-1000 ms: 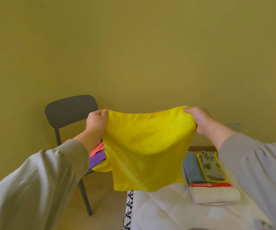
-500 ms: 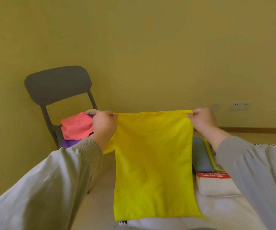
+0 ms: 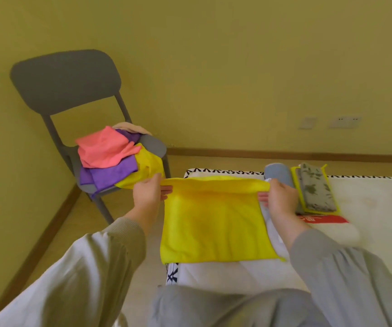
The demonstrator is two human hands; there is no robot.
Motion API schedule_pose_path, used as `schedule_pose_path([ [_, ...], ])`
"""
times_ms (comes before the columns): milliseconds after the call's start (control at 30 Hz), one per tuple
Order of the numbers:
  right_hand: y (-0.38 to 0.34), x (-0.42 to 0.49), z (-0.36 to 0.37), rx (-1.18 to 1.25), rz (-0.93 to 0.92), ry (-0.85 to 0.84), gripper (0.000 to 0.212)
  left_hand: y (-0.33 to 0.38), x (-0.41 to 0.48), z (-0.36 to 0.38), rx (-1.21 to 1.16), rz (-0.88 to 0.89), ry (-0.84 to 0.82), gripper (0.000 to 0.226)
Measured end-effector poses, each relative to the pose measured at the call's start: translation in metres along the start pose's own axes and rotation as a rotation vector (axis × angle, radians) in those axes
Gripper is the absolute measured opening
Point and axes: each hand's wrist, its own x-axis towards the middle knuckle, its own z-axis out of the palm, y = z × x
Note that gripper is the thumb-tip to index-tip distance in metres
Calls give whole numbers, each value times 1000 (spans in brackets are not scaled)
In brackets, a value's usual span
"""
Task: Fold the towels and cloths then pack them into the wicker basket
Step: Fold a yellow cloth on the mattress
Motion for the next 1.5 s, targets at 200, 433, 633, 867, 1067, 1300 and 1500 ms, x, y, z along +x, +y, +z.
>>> schedule_pose_path([
  [200, 73, -13, -19, -250, 201, -156, 17, -62, -25, -18, 92, -164, 24, 9],
  [433, 73, -4, -25, -438, 104, -102, 24, -79, -38, -24, 54, -192, 0, 30],
  [633, 78, -17, -29, -779, 242, -286, 15, -98, -40, -35, 323, -272, -49, 32],
  [867, 80, -21, -27, -934, 92, -250, 15, -107, -45, -46, 354, -255, -218, 31],
  [1067, 77, -27, -27, -1047, 23, -285, 13, -106, -49, -54, 429, -219, -301, 30],
  [1300, 78, -32, -27, -1318, -72, -357, 25, -110, -53, -55, 676, -160, -372, 29],
  [1500, 57, -46, -9, -1646, -241, -335, 38, -116, -49, -54, 1015, 291, -152, 16],
])
